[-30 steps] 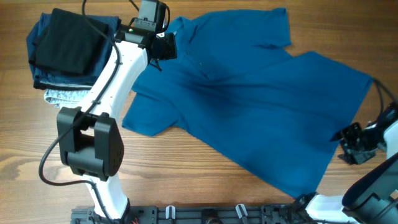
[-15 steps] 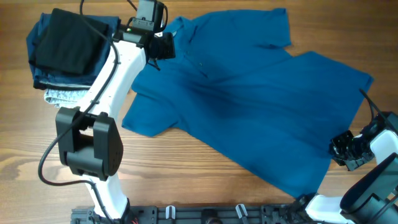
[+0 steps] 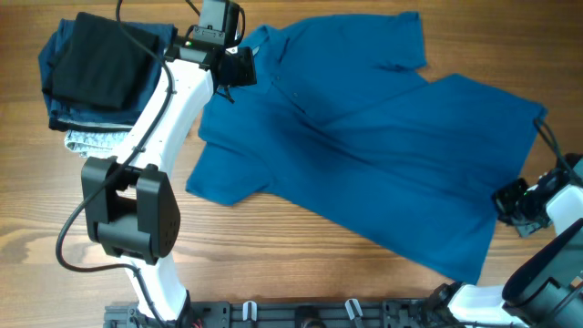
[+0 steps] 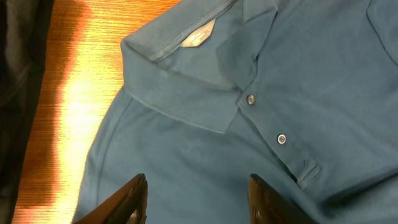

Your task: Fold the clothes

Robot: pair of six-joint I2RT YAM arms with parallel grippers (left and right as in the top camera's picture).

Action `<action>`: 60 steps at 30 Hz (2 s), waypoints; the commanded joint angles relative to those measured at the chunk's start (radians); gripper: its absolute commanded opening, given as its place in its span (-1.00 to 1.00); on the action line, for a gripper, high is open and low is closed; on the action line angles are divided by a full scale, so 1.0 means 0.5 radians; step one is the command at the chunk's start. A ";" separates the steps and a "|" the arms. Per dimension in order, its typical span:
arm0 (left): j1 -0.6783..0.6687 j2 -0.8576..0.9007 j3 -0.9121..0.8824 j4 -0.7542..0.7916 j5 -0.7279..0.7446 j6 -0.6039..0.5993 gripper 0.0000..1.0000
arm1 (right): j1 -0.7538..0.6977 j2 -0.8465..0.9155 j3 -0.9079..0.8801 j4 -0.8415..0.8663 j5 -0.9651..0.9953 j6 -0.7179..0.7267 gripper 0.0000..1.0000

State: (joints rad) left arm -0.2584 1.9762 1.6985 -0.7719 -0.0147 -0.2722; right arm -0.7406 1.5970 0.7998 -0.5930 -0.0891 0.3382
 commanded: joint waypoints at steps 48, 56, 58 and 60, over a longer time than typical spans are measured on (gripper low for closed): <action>0.014 -0.059 0.006 0.026 0.011 -0.063 0.99 | 0.541 0.082 1.054 -0.439 -0.216 -0.303 0.99; 0.014 0.011 0.006 0.380 0.141 -0.064 -0.65 | 0.540 0.083 1.054 -0.422 -0.215 -0.304 1.00; 0.008 0.076 0.007 0.518 0.171 -0.064 -0.91 | 0.540 0.083 1.054 -0.422 -0.215 -0.304 0.99; -0.013 0.163 0.007 0.681 0.271 -0.063 -0.92 | 0.540 0.083 1.054 -0.422 -0.215 -0.305 0.99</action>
State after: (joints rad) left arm -0.2584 1.9873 1.6989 -0.5068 0.0467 -0.3019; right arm -0.4744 1.6432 1.3136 -0.8070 -0.1833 0.1783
